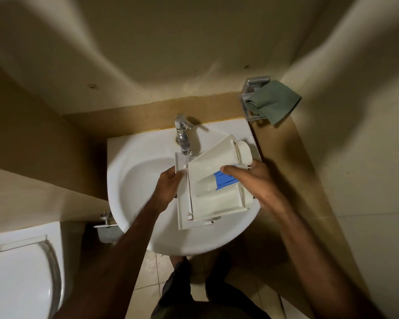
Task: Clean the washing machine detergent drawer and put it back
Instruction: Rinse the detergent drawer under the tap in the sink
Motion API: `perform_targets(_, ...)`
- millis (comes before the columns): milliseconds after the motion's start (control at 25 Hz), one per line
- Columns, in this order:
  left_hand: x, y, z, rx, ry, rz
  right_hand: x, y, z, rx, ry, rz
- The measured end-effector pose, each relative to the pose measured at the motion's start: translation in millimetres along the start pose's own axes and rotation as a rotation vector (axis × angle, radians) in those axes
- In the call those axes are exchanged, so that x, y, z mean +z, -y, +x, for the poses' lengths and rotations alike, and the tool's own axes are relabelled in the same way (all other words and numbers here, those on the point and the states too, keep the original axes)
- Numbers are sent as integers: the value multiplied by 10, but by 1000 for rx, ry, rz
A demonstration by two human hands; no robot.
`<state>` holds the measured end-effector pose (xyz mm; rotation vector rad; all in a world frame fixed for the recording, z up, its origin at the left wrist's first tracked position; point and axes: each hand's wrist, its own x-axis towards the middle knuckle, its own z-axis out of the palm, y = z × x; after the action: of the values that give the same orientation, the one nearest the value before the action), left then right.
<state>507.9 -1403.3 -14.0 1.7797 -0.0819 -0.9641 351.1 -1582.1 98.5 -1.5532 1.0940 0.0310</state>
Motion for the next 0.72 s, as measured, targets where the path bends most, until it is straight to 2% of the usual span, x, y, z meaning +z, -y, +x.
perform_targets(120,53,-80,92,36,-9,14,193,-73,-139,-53,-194,-104)
perform_targets(280,74,-144,279,200,-115,68,353,-101,-301,-67,-331,-119)
perform_targets(520,83,-296,518,302,-204,535,540,-124,-348,-54,-422,-131)
perform_targets(640,114,-283,529,296,-279,623,605,-84,-398,-61,-447,-180)
perform_targets(720,109,-298,540,284,-272,656,629,-66,-414,-56,-458,-174)
